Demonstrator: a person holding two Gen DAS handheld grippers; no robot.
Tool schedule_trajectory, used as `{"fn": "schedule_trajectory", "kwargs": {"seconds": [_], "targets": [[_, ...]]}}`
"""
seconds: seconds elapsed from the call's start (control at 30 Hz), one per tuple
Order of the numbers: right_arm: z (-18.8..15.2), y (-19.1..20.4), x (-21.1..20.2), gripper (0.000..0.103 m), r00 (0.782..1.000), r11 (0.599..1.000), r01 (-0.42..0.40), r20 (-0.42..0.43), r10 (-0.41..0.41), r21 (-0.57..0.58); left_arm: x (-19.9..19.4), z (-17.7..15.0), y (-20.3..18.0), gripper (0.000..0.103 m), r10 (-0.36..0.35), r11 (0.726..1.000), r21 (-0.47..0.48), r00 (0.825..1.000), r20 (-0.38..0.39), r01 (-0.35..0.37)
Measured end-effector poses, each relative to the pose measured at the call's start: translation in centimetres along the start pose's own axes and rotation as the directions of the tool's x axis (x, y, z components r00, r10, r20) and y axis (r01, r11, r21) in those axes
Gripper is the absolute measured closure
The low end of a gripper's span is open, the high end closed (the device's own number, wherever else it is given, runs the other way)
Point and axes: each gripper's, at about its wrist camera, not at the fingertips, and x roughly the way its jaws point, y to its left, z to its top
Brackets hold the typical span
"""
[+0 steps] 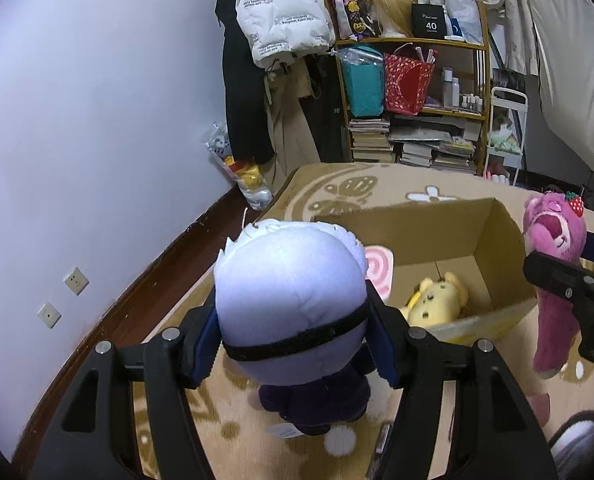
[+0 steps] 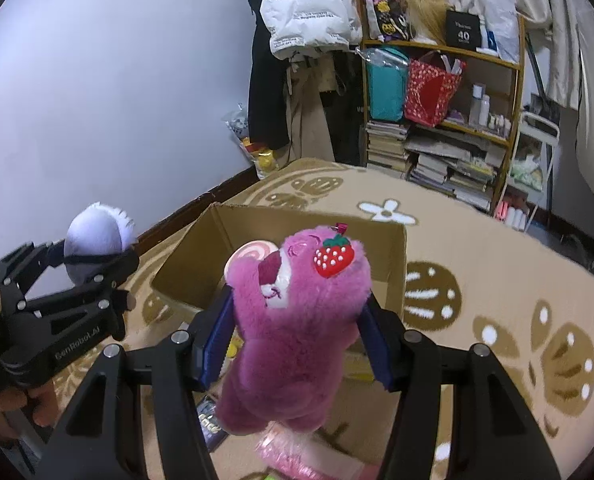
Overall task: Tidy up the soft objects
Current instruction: 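Lift the purple doll with the left tool while the right tool lifts the pink bear, then release the purple doll into the box while the right tool releases the pink bear inside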
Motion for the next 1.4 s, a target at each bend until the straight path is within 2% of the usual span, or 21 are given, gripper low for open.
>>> {"fn": "schedule_trajectory", "kwargs": {"seconds": [0.17,0.33,0.73,0.9,1.1,1.4], "targets": [[1.0,-0.4,1.3,0.041,1.0,0.999,0.016,-0.004,-0.016,-0.033,1.5,1.2,-0.5,0.041,0.01,0.999,0.045,1.0,0.019,-0.011],[1.6,-0.9,2.3,0.041,1.0,0.999,0.03,-0.004,-0.03,-0.039,2.7,2.3,-0.4,0.041,0.018,0.999,0.051,0.999,0.038,-0.02],[2.8,-1.8,4.5,0.04,0.999,0.999,0.039,0.006,-0.039,-0.034,3.9,3.7,-1.7,0.04,-0.036,0.998,0.059,0.995,0.089,0.031],[3.1,-1.9,5.3,0.04,0.999,0.999,0.039,0.013,-0.038,-0.024,4.7,3.5,-2.1,0.04,-0.063,0.996,0.061,0.995,0.078,0.058],[2.8,-2.7,6.5,0.039,0.999,0.999,0.048,0.003,-0.048,-0.009,6.4,3.0,-2.2,0.039,-0.113,0.993,0.029,0.993,0.029,0.112],[2.4,-3.8,7.4,0.037,0.999,0.998,0.04,-0.022,-0.039,0.044,6.8,2.4,-3.1,0.037,-0.101,0.994,0.051,0.995,0.012,0.101]]}}
